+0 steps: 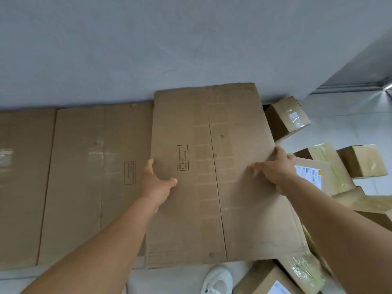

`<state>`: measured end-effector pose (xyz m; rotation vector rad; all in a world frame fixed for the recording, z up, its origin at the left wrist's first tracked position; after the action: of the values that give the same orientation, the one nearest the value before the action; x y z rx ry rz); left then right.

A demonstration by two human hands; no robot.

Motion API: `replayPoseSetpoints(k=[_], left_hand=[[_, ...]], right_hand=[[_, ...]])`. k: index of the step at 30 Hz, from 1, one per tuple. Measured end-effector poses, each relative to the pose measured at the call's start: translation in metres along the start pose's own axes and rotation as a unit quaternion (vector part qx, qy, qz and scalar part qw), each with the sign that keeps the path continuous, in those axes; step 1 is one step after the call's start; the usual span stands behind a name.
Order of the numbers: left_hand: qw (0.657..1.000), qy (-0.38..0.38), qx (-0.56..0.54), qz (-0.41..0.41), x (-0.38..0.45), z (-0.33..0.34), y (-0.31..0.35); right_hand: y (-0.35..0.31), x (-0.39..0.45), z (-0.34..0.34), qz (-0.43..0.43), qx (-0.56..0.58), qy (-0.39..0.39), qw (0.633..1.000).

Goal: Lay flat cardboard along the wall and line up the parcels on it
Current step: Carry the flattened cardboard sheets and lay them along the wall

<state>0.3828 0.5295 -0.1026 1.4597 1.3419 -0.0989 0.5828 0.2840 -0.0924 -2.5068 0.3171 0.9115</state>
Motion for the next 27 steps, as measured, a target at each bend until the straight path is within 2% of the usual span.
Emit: replayPoseSetpoints(k=[3, 7, 9, 12, 17, 19, 22, 25, 27], left_hand=[[0.999, -0.02, 0.037, 0.003, 0.008, 0.007, -0.01], [0.984, -0.134, 0.107, 0.045, 0.005, 0.038, -0.015], [0.971, -0.17, 0.155, 0.072, 0.003, 0.053, -0.017], [0.936, -0.23, 0.247, 0.097, -0.001, 0.068, -0.028], [0.87, -0.263, 0.402, 0.107, -0.014, 0.073, -0.05], [0.848, -0.281, 0.435, 0.116, -0.021, 0.077, -0.058], [0.813, -0.295, 0.481, 0.142, -0.032, 0.088, -0.07], [0.791, -0.291, 0.516, 0.154, -0.036, 0.099, -0.08], [0.786, -0.282, 0.53, 0.151, -0.038, 0.104, -0.086]], right_hand=[[0.008, 0.009, 0.023, -0.004, 0.011, -0.013, 1.0], [0.018, 0.015, 0.053, 0.019, 0.06, -0.047, 0.997], [0.02, 0.014, 0.072, 0.015, 0.112, -0.096, 0.989], [0.01, 0.005, 0.109, -0.006, 0.125, -0.142, 0.982], [0.017, -0.018, 0.133, -0.051, 0.073, -0.103, 0.991], [0.039, -0.023, 0.126, -0.022, 0.044, -0.066, 0.997], [0.081, -0.025, 0.11, 0.066, -0.007, -0.024, 0.997], [0.122, -0.03, 0.104, 0.167, -0.001, -0.03, 0.986], [0.142, -0.034, 0.109, 0.193, 0.031, -0.043, 0.98]])
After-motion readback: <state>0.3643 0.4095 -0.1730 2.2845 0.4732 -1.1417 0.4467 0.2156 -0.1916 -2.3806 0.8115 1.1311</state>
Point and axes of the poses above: each hand's wrist, its own x-axis towards the middle knuckle, its own z-axis out of the palm, y = z × x, the point moved 3 cm from there along x, towards the middle knuckle, and after that the axes turned 7 degrees about -x, right-handed, at the moved point
